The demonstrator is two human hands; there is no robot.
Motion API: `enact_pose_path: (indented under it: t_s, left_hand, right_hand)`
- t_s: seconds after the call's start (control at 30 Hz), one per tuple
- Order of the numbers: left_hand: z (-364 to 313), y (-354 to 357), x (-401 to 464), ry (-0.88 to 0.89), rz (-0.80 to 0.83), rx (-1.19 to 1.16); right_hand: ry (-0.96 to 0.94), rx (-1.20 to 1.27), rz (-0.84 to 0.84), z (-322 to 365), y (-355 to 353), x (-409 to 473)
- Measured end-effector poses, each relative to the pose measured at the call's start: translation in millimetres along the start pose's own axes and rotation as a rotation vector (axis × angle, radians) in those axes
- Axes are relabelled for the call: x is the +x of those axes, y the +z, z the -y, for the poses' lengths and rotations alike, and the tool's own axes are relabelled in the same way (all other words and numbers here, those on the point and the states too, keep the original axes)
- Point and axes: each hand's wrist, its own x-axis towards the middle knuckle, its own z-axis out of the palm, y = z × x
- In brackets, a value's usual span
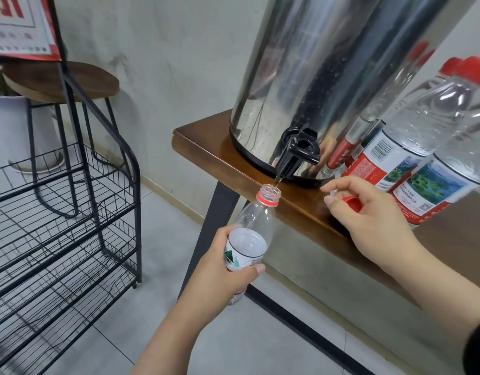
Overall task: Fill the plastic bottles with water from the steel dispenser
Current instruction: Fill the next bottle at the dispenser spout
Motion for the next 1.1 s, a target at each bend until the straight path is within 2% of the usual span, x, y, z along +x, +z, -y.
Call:
enact_pose_path:
  t_s: [1.1]
  left_hand:
    - [3.8, 3.6, 0.4, -0.001, -0.010, 0.042]
  right_hand:
    - [0.017, -0.018, 0.050, -5.8, 0.0, 1.6]
